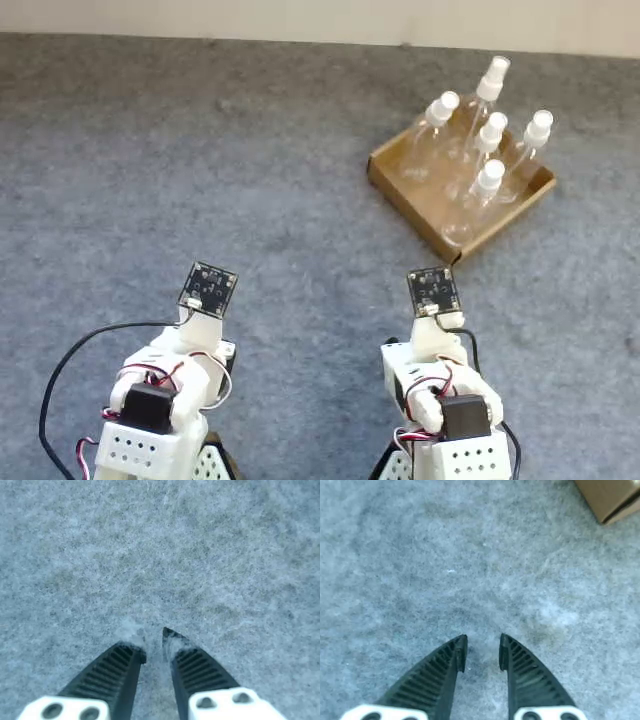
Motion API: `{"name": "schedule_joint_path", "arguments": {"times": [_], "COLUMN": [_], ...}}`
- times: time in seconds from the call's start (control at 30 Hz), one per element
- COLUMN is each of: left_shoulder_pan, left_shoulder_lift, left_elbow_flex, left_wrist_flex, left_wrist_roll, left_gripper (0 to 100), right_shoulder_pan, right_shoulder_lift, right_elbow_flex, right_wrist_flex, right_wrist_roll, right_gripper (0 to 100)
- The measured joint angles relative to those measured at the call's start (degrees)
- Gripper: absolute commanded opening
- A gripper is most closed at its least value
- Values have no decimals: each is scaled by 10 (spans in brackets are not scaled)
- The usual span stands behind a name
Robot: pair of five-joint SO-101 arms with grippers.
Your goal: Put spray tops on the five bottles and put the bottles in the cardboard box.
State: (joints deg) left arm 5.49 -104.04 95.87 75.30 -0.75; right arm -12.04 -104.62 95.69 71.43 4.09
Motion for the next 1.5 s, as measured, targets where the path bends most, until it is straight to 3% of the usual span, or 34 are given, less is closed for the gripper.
{"name": "schedule_joint_path", "arguments": {"times": [0.2, 1.5], "left_shoulder_pan": [-28, -33], "left_shoulder_lift": [0, 0], "left_elbow_flex": [0, 0], "left_wrist_flex": [1, 4], "left_wrist_roll": [0, -2], "left_gripper": [6, 6], "right_shoulder_pan": [0, 0], "right_shoulder_lift": [0, 0], "right_elbow_flex": [0, 0], "right_wrist_flex": [0, 0], "right_wrist_roll": [0, 0], "right_gripper": [89, 89]}}
